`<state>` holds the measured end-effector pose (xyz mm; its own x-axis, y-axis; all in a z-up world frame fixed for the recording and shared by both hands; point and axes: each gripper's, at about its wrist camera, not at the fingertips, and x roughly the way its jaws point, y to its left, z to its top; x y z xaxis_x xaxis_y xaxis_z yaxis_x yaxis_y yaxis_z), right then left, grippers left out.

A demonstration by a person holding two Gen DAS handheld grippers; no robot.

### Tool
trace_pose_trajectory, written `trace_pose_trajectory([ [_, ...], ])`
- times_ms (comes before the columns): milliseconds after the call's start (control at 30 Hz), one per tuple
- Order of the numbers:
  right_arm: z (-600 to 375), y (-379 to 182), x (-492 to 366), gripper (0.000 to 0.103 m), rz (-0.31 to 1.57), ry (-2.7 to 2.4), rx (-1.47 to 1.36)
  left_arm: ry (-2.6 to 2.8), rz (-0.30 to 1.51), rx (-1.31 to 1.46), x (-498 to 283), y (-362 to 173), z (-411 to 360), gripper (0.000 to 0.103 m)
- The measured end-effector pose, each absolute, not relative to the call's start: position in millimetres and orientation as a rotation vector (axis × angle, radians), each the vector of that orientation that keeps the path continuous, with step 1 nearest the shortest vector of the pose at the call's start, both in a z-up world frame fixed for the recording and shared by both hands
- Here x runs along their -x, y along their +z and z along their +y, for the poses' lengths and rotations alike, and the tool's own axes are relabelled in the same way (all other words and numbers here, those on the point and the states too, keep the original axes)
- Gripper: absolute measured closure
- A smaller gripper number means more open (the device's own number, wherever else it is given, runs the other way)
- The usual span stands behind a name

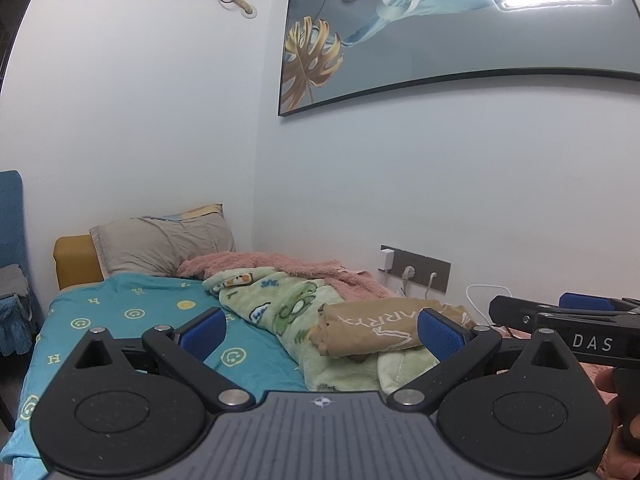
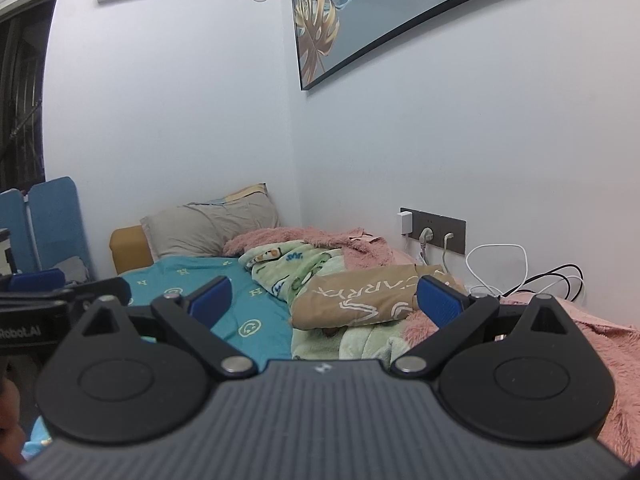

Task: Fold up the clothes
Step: 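Open both grippers and withdraw from the placed shirt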

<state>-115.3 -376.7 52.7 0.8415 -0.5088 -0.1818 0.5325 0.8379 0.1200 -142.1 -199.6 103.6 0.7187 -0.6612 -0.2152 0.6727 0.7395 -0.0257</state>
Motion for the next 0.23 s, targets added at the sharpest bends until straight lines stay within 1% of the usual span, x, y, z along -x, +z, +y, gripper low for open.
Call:
trace_pose_trajectory([
  [233,-372.5,52.4,116.1,0.002,0.153,-0.550,-0.167,-0.735,0.222,-0.051,141.3,104.5,-196.9,0.000],
])
